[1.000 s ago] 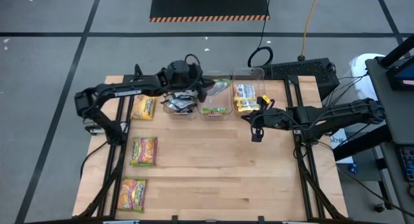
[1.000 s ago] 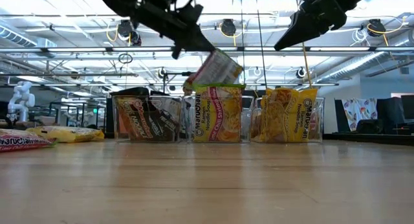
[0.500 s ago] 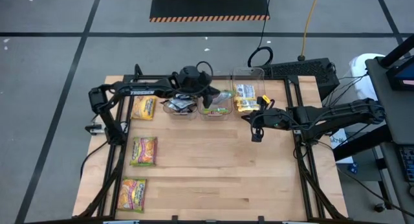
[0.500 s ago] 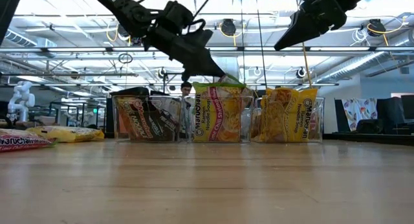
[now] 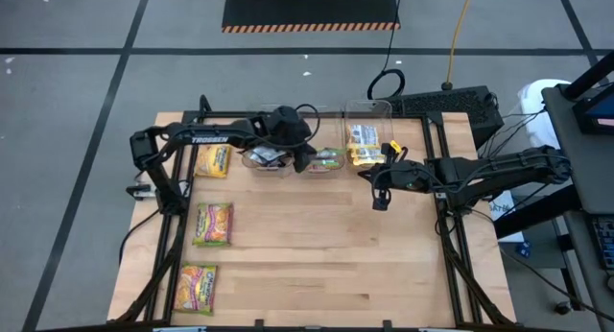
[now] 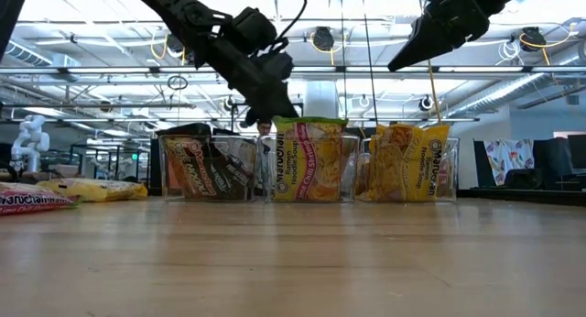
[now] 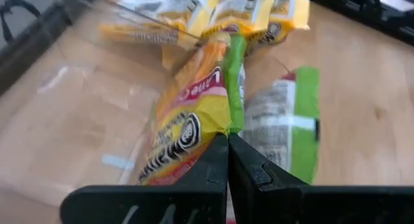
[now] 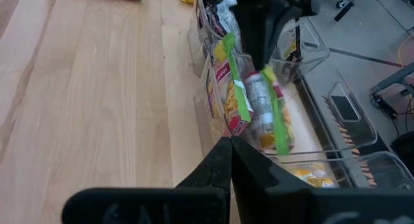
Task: Sort Maruchan noodles
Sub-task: Put the green noodle pack into the middle transparent bin
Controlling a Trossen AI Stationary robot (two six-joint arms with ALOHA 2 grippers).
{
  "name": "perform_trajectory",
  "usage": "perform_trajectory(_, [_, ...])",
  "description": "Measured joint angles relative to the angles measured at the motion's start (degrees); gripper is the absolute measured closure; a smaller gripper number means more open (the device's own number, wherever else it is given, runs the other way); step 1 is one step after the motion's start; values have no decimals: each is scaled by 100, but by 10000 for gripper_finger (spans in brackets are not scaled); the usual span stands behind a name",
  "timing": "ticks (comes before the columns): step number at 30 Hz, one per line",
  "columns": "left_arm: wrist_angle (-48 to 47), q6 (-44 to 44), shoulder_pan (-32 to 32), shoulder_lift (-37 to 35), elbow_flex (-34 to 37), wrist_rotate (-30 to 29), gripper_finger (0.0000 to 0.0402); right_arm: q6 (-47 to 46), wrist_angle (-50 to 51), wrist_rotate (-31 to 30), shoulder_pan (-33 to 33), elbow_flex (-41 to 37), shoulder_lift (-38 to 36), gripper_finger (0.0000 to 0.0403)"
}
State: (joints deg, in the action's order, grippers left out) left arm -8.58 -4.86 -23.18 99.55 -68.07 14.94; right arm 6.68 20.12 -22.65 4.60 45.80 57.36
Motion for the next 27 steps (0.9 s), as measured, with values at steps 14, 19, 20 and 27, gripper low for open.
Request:
perform_trajectory(14, [-794, 299, 46, -533, -4, -297, 401, -2, -15, 0, 0, 0, 2, 403])
perform_trajectory(19, [-1038, 315, 149, -511, -4, -296, 401, -2, -13, 11, 0, 2, 2, 403])
perform_trajectory(20, [-1085, 318, 167, -501, -4, -298, 401, -3, -13, 13, 0, 1, 2, 403])
perform_trajectory(27, [-1104, 321, 229, -494, -3, -297, 401, -3, -13, 16, 0, 1, 2, 403])
